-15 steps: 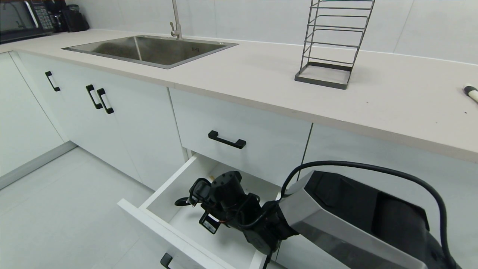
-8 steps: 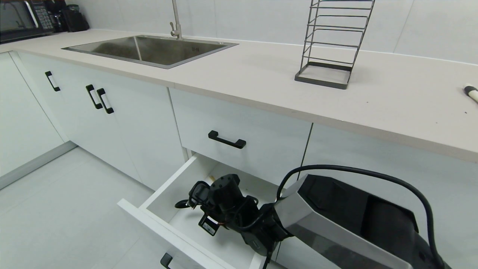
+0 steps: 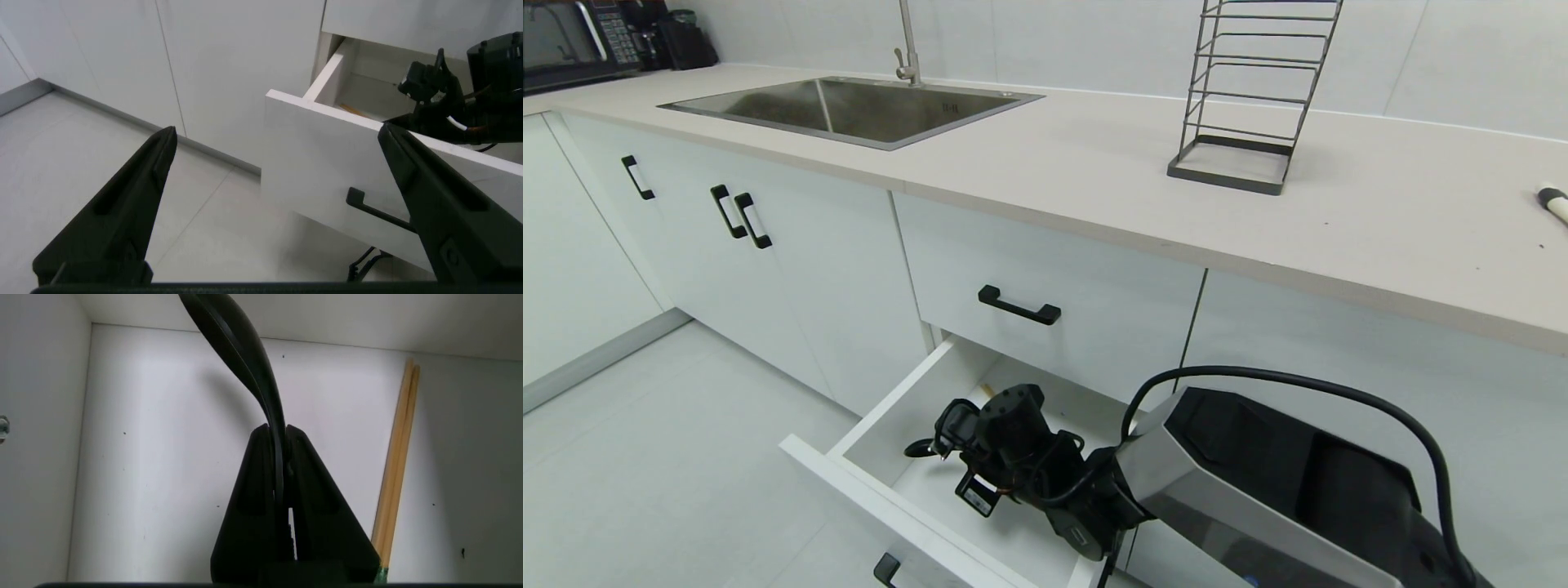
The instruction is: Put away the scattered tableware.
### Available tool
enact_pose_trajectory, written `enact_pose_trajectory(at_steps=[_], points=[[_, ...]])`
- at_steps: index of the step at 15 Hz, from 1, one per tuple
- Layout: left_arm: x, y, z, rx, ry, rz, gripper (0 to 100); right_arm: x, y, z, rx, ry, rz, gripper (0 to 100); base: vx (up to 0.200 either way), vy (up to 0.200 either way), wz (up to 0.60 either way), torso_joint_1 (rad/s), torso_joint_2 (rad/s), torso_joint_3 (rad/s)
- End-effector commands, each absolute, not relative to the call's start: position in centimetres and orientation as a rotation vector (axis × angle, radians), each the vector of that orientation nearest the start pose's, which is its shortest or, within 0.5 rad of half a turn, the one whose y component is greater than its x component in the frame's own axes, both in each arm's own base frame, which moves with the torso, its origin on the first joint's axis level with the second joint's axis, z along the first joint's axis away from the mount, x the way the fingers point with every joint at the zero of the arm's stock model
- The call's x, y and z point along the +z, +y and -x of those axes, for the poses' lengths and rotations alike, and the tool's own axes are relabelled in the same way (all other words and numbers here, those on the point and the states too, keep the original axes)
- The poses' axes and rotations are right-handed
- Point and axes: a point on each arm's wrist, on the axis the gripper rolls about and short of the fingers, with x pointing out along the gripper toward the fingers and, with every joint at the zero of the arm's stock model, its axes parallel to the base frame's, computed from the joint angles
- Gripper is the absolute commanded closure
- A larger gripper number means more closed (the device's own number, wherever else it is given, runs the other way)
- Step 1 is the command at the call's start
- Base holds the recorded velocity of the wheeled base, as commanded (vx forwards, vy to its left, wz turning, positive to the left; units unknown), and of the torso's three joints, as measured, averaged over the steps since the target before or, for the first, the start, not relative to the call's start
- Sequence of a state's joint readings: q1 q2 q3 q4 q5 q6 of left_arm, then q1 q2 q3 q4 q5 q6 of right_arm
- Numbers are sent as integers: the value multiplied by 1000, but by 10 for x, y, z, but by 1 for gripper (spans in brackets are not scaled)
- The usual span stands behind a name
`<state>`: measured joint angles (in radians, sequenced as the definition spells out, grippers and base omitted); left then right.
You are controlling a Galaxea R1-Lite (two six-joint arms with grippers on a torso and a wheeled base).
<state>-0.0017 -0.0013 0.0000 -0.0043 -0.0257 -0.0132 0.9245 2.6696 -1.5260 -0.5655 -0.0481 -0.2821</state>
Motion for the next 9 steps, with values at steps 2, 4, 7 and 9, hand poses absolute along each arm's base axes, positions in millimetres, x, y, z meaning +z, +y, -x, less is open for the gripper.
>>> enact_pose_trajectory(at_steps=[2,4,7,9], points=[[76,-1,23,-26,-4,14,0,-51,394,-298,925,414,539,100,0,0,0,0,0,0],[76,-1,23,-28,-4,14,0,-50,394,-298,924,413,539,100,0,0,0,0,0,0],[76,-1,23,-28,-4,14,0,-46,404,-305,922,373,524,0,0,0,0,0,0,0],[76,-1,23,-26,-4,14,0,-48,404,-305,923,400,534,0,0,0,0,0,0,0]])
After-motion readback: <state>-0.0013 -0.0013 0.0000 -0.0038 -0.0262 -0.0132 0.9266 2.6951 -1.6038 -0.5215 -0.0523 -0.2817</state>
